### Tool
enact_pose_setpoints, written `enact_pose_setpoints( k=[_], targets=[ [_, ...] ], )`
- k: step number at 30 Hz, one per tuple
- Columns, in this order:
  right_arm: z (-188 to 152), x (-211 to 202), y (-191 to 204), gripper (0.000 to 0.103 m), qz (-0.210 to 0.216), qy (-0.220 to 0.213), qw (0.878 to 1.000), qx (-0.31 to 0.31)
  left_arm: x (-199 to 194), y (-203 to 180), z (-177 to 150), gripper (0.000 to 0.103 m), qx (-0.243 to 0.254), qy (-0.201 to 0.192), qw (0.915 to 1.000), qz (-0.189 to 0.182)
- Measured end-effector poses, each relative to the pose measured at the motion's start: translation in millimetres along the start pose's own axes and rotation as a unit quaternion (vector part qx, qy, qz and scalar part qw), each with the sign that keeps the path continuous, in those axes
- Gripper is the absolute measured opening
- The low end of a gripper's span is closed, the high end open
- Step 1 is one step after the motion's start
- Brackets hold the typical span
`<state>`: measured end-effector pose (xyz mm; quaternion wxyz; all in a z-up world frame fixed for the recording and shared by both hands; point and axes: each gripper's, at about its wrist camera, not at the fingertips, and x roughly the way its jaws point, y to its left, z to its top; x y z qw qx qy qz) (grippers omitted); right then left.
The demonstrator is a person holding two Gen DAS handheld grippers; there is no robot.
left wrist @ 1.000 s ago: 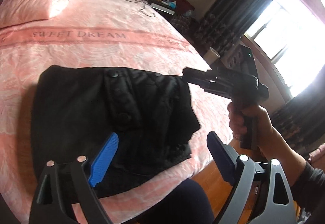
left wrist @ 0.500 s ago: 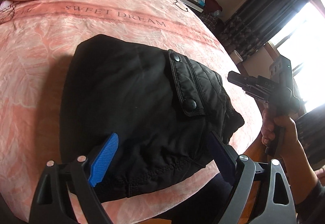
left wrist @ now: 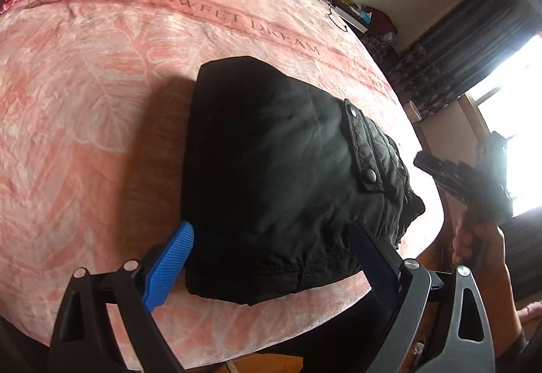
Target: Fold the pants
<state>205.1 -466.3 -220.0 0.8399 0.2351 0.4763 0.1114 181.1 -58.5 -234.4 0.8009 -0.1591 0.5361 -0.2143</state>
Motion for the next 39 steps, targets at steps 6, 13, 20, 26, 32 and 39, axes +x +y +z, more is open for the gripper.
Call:
enact_pose_setpoints(
  k=[6, 13, 20, 26, 32, 39],
  targets=[
    [-51, 20, -13, 0.025, -0.036, 0.04, 0.998, 0.017, 1, 14, 1, 0.094, -0.025, 0.004, 0.9995, -0.019],
    [-54, -18, -1, 0.039, -0.047, 0.004, 0.999, 0.024, -16, 36, 3, 0.094, -0.025, 0.003, 0.9996, -0.011],
    [-71, 11, -14, 0.04, -0.078, 0.063, 0.995, 0.023, -14, 60, 20, 0.095, -0.056, 0.025, 0.9976, -0.032],
    [-49, -30, -32, 0.093, -0.028, 0.041, 0.997, 0.065, -11, 91, 49, 0.099, -0.103, 0.048, 0.986, -0.122],
    [-34, -25, -83, 0.098, 0.069, 0.086, 0.98, 0.168, 29, 103, 77, 0.099, -0.123, 0.102, 0.9727, -0.168],
    [-27, 5, -113, 0.098, 0.129, 0.12, 0.963, 0.203, 75, 109, 90, 0.099, -0.138, 0.142, 0.9602, -0.197]
  ],
)
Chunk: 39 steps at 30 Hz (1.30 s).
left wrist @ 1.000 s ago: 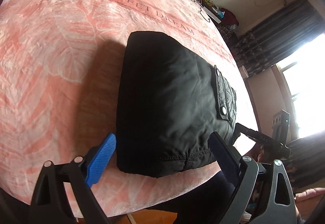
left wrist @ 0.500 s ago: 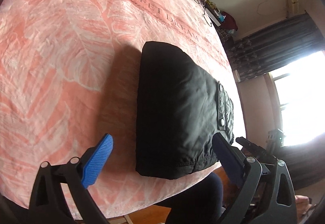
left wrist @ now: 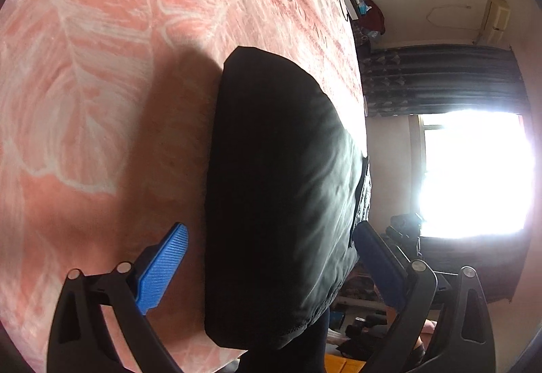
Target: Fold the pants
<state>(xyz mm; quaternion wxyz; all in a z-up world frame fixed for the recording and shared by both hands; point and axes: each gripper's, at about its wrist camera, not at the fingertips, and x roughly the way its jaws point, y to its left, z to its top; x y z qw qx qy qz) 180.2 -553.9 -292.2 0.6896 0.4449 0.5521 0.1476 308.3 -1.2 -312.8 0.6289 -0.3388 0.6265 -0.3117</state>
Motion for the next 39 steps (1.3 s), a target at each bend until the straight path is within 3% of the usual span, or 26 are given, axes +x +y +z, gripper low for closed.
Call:
enact_pose_setpoints(
  k=[3, 11, 20, 26, 28, 32, 34, 38, 39],
  targets=[
    [6, 15, -2, 0.099, 0.021, 0.018, 1.0, 0.0, 11, 4, 9, 0.099, -0.006, 0.01, 0.9998, -0.016],
    [16, 54, -5, 0.1, 0.044, 0.058, 0.997, -0.006, 42, 9, 17, 0.099, -0.009, 0.035, 0.9992, -0.016],
    [27, 71, -4, 0.101, 0.092, 0.068, 0.993, 0.003, 67, 17, 18, 0.099, -0.023, 0.05, 0.9981, -0.028],
    [29, 86, 3, 0.101, 0.089, 0.082, 0.993, -0.011, 77, 9, 17, 0.098, -0.014, 0.05, 0.9982, -0.03],
    [29, 90, 7, 0.101, 0.089, 0.089, 0.992, -0.019, 83, 4, 15, 0.095, -0.005, 0.053, 0.9982, -0.028],
    [29, 93, 14, 0.1, 0.089, 0.091, 0.991, -0.036, 87, 3, 16, 0.077, 0.001, 0.043, 0.9989, -0.021],
    [30, 97, 22, 0.093, 0.08, 0.088, 0.992, -0.049, 86, 1, 14, 0.072, 0.003, 0.037, 0.9991, -0.023],
    [28, 90, 27, 0.058, 0.089, 0.079, 0.991, -0.063, 83, -2, 11, 0.057, 0.012, 0.026, 0.9991, -0.03],
    [27, 89, 28, 0.055, 0.091, 0.076, 0.991, -0.065, 83, -3, 11, 0.055, 0.014, 0.023, 0.9992, -0.031]
  ],
)
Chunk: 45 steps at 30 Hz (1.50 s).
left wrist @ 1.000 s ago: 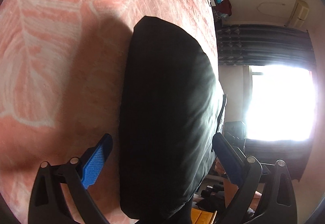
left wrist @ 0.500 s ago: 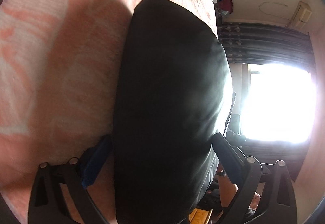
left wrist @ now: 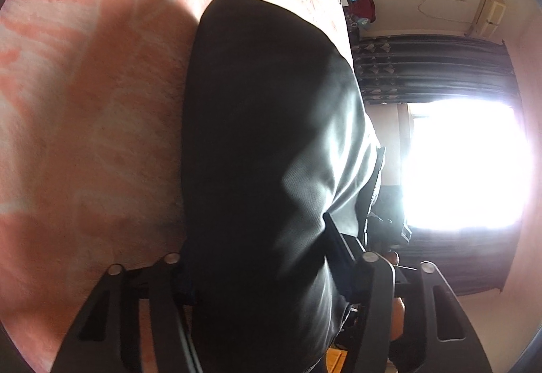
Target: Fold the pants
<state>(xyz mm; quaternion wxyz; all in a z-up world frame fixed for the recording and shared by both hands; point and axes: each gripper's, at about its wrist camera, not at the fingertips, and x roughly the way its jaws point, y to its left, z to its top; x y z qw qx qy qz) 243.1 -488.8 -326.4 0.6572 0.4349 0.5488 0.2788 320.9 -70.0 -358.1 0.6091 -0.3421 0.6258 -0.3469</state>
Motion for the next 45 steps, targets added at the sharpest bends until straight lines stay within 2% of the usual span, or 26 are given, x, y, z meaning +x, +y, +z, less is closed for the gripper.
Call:
enact_pose_setpoints(
  k=[3, 5, 11, 18, 23, 28, 30, 34, 37, 39, 40, 41, 42, 43, 45],
  targets=[
    [-2, -3, 9, 0.046, 0.005, -0.011, 1.0, -0.008, -1, -4, 0, 0.051, 0.005, -0.01, 0.9999, 0.002],
    [0, -5, 17, 0.042, 0.009, -0.017, 1.0, -0.013, -15, -8, -13, 0.049, 0.013, -0.015, 0.9998, 0.002],
    [19, -1, 56, 0.04, 0.015, -0.018, 0.999, -0.047, -37, -29, -7, 0.047, 0.044, -0.036, 0.9983, 0.011],
    [80, 35, 90, 0.04, 0.014, -0.004, 0.997, -0.075, -94, -36, 38, 0.047, 0.059, -0.072, 0.9952, 0.029],
    [138, 80, 109, 0.04, 0.009, 0.01, 0.996, -0.083, -125, -19, 84, 0.047, 0.047, -0.089, 0.9939, 0.046],
    [181, 130, 106, 0.04, -0.004, 0.03, 0.997, -0.075, -140, 12, 122, 0.047, 0.014, -0.091, 0.9936, 0.065],
    [193, 144, 98, 0.04, -0.005, 0.032, 0.997, -0.066, -143, 29, 130, 0.047, 0.002, -0.086, 0.9944, 0.061],
    [198, 151, 81, 0.043, 0.001, 0.036, 0.998, -0.056, -143, 43, 131, 0.047, 0.005, -0.08, 0.9955, 0.051],
    [188, 153, 73, 0.051, -0.013, 0.041, 0.997, -0.061, -144, 49, 124, 0.048, 0.005, -0.087, 0.9951, 0.047],
    [185, 151, 73, 0.062, -0.028, 0.037, 0.997, -0.058, -147, 47, 122, 0.052, 0.004, -0.095, 0.9941, 0.051],
    [182, 147, 74, 0.072, -0.041, 0.03, 0.997, -0.053, -148, 45, 120, 0.054, 0.001, -0.099, 0.9936, 0.056],
    [182, 142, 76, 0.085, -0.048, 0.019, 0.998, -0.045, -149, 44, 120, 0.065, -0.004, -0.103, 0.9926, 0.065],
    [180, 131, 78, 0.087, -0.049, 0.002, 0.998, -0.043, -154, 41, 117, 0.086, -0.013, -0.113, 0.99, 0.084],
    [180, 123, 82, 0.087, -0.054, -0.01, 0.997, -0.046, -159, 37, 117, 0.094, -0.017, -0.124, 0.9871, 0.099],
    [175, 98, 90, 0.087, -0.084, -0.044, 0.994, -0.059, -174, 28, 107, 0.096, -0.007, -0.151, 0.9816, 0.117]
  ],
)
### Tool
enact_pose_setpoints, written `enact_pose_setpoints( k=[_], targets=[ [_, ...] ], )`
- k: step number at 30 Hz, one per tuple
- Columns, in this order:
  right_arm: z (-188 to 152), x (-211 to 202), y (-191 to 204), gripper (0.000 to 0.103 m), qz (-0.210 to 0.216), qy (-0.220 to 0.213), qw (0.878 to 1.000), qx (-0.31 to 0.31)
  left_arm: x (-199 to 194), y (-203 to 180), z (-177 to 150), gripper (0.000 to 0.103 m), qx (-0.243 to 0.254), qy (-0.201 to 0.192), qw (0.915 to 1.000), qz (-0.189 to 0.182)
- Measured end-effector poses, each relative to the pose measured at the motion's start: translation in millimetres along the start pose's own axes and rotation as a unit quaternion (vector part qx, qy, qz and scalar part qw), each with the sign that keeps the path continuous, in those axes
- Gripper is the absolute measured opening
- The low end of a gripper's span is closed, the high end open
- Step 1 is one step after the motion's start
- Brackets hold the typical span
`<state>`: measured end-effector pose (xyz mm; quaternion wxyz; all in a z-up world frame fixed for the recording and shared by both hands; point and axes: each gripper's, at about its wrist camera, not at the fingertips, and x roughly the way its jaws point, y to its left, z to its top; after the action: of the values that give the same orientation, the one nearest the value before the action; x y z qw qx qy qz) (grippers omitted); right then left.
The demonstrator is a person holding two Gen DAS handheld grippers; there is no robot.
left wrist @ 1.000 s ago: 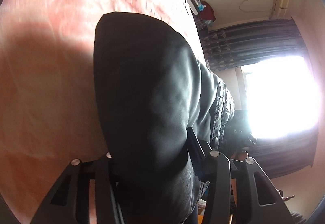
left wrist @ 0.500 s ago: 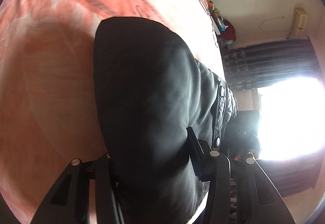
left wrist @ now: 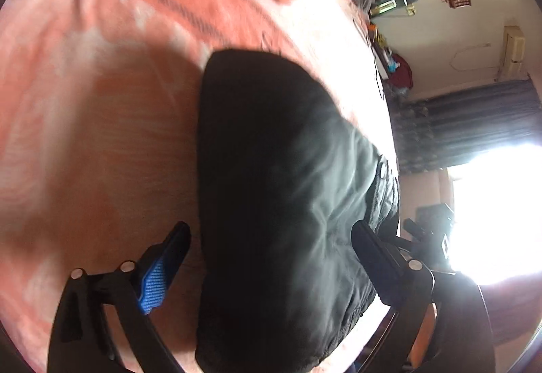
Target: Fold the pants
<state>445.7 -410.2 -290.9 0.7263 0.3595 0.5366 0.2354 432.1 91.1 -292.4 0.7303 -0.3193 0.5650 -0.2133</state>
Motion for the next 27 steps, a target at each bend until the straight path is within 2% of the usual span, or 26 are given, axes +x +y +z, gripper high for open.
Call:
enact_pose_setpoints(
  k=[3, 4, 6, 9, 11, 13, 15, 17, 20, 23, 25, 27],
  targets=[
    [-1, -39, 24, 0.083, -0.079, -0.067, 0.993, -0.061, -33, -10, -10, 0.096, 0.021, -0.054, 0.9973, 0.046],
    [-4, -48, 40, 0.081, -0.095, -0.084, 0.987, -0.095, -43, -14, -14, 0.096, 0.029, -0.074, 0.9945, 0.068],
    [-5, -52, 68, 0.08, -0.1, -0.099, 0.979, -0.145, -53, -22, -24, 0.097, 0.044, -0.098, 0.9889, 0.102],
    [5, -25, 100, 0.076, -0.098, -0.088, 0.977, -0.168, -43, -34, -32, 0.097, 0.076, -0.092, 0.9809, 0.154],
    [9, -6, 97, 0.072, -0.097, -0.076, 0.979, -0.164, -23, -38, -33, 0.097, 0.086, -0.073, 0.9752, 0.19],
    [12, 18, 91, 0.071, -0.107, -0.056, 0.982, -0.145, -11, -27, -35, 0.098, 0.072, -0.049, 0.9773, 0.193],
    [11, 37, 75, 0.071, -0.131, -0.033, 0.984, -0.119, -7, -20, -33, 0.1, 0.056, -0.042, 0.9807, 0.183],
    [4, 46, 66, 0.07, -0.145, -0.025, 0.981, -0.125, -5, -17, -32, 0.1, 0.05, -0.041, 0.9831, 0.171],
    [-9, 30, 73, 0.071, -0.139, -0.039, 0.98, -0.133, -10, -18, -33, 0.099, 0.052, -0.048, 0.982, 0.175],
    [-39, -1, 95, 0.071, -0.135, -0.074, 0.972, -0.175, -25, -30, -45, 0.099, 0.079, -0.088, 0.9757, 0.184],
    [-60, -6, 101, 0.071, -0.134, -0.077, 0.97, -0.19, -26, -32, -54, 0.099, 0.081, -0.097, 0.9752, 0.182],
    [-74, 3, 96, 0.071, -0.135, -0.059, 0.972, -0.185, -16, -31, -59, 0.099, 0.086, -0.081, 0.9758, 0.184]
  ],
)
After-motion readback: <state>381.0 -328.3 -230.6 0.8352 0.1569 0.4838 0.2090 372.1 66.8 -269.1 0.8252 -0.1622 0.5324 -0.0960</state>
